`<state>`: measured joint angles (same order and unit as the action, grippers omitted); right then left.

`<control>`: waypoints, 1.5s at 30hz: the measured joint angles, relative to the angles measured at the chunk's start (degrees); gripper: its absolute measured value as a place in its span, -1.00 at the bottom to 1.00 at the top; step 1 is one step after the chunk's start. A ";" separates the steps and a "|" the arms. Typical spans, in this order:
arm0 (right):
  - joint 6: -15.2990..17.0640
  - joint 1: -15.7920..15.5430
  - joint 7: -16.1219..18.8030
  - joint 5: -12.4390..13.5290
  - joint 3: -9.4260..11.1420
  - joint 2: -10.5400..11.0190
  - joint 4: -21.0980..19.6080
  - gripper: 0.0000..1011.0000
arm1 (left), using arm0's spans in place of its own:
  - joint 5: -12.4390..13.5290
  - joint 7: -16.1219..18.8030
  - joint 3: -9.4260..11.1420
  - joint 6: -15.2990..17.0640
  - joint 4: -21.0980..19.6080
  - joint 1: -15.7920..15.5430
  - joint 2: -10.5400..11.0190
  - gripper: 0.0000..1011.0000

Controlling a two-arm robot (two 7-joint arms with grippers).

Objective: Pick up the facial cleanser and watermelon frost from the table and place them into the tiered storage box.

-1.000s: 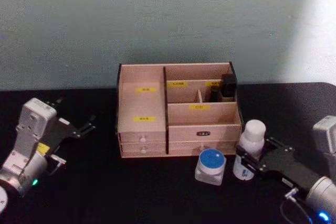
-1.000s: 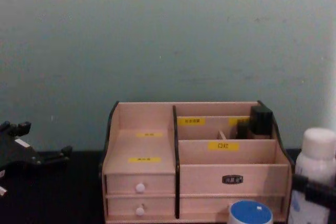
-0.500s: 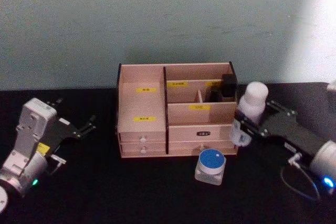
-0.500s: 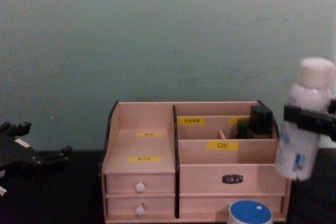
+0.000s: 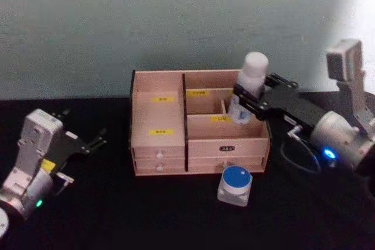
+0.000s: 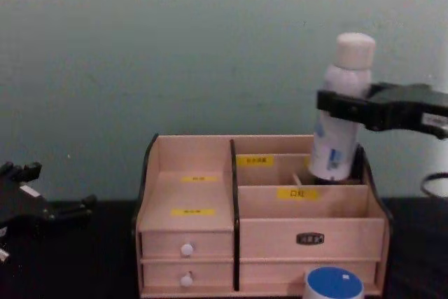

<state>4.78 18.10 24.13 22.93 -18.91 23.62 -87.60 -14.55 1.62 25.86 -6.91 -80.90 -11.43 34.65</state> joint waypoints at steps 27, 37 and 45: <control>-1.97 15.08 2.33 -0.14 -4.70 -9.05 22.38 0.17 | 0.00 0.00 0.00 0.00 0.00 0.00 0.00 0.98; -2.65 16.64 3.01 -0.28 -5.24 -10.29 25.63 0.17 | 0.00 0.00 0.00 0.00 0.00 0.00 0.00 0.98; -2.83 17.34 3.36 -0.66 -5.68 -11.13 27.59 0.17 | 0.00 0.00 0.00 0.00 0.00 0.00 0.00 0.98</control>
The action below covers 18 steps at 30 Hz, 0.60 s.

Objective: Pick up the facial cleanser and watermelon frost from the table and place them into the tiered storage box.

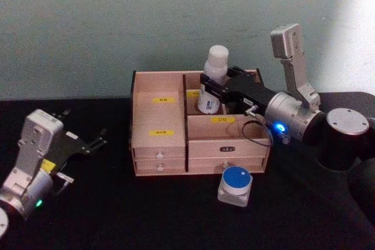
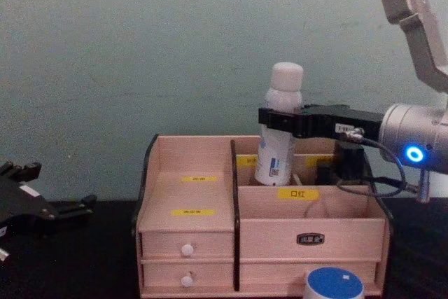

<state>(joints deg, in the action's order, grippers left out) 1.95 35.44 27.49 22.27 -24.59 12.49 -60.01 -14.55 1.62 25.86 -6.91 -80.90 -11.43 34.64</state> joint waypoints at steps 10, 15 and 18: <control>0.00 0.18 0.00 -0.49 -0.12 -0.33 1.26 0.17 | 0.00 0.00 0.00 0.00 0.00 0.00 0.00 0.98; 0.11 0.28 -0.03 -0.73 -0.17 -0.50 2.01 0.17 | 0.00 0.00 0.00 0.00 0.00 0.00 0.00 0.98; 0.16 0.33 -0.05 -0.89 -0.17 -0.62 2.52 0.17 | 0.00 0.00 0.00 0.00 0.00 0.00 0.00 0.98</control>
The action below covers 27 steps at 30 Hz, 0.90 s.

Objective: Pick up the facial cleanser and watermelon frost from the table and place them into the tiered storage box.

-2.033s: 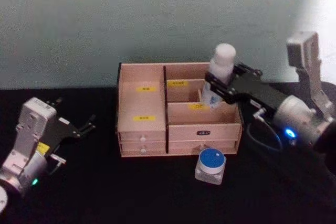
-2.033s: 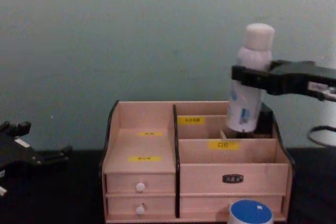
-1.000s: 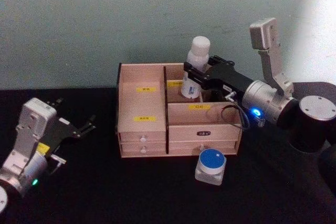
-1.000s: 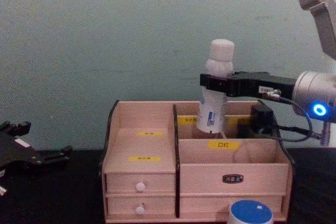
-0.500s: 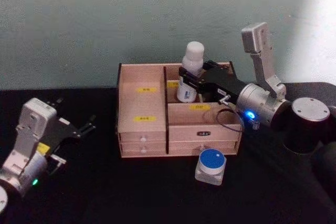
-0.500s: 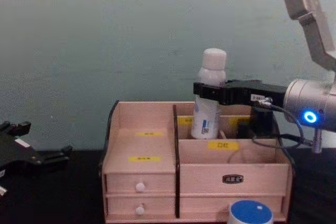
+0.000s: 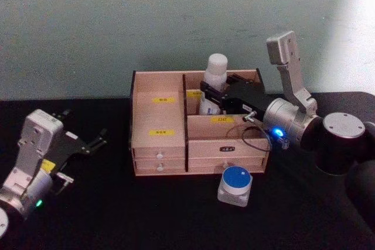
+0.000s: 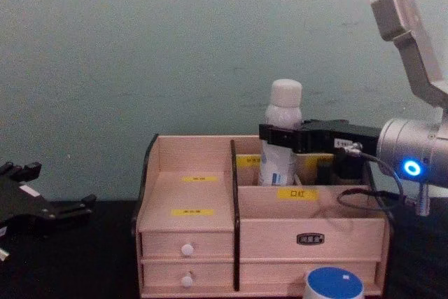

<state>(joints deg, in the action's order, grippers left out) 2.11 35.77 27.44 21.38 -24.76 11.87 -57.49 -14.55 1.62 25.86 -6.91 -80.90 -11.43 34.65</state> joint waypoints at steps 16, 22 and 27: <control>0.08 0.46 -0.08 -1.33 -0.34 -0.79 2.47 0.17 | 0.00 0.00 0.00 0.00 0.00 0.00 0.00 0.98; 0.20 0.56 -0.14 -1.79 -0.34 -1.00 3.02 0.17 | 0.00 0.00 0.00 0.00 0.00 0.00 0.00 0.98; 0.42 0.61 -0.28 -2.27 -0.44 -1.06 3.12 0.17 | 0.00 0.00 0.00 0.00 0.00 0.00 0.00 0.98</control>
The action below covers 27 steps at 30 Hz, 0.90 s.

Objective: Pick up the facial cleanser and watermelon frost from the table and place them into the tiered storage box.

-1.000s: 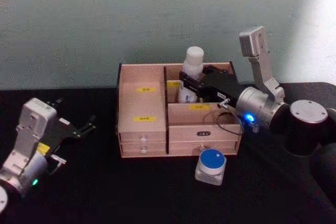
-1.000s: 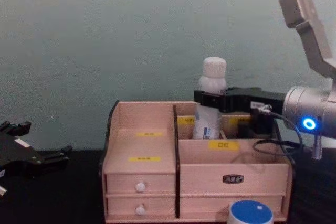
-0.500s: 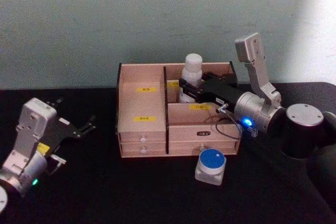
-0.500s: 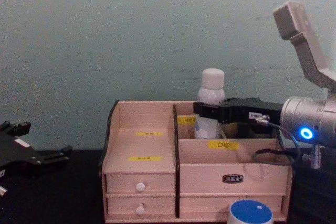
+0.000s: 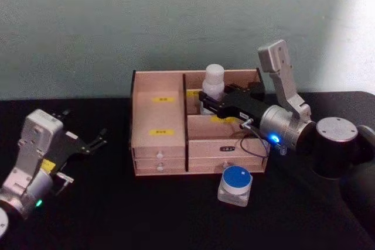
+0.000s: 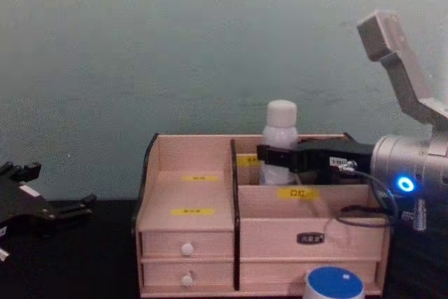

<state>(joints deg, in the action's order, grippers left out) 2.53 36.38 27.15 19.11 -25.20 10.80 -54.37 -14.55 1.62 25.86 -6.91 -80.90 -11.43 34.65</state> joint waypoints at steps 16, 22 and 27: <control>0.02 0.00 0.01 0.14 0.04 0.03 -0.01 0.47 | 0.00 0.00 0.00 0.00 0.00 0.00 0.00 0.98; 0.02 -0.01 0.03 0.18 0.07 0.05 -0.03 0.82 | 0.00 0.00 0.00 0.00 0.00 0.00 0.00 0.98; 0.02 -0.03 0.04 0.22 0.08 0.04 -0.05 0.98 | 0.00 0.00 0.00 0.00 0.00 0.00 0.00 0.98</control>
<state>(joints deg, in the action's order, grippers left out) 2.55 36.35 27.19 19.34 -25.12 10.84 -54.42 -14.55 1.62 25.86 -6.91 -80.90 -11.43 34.65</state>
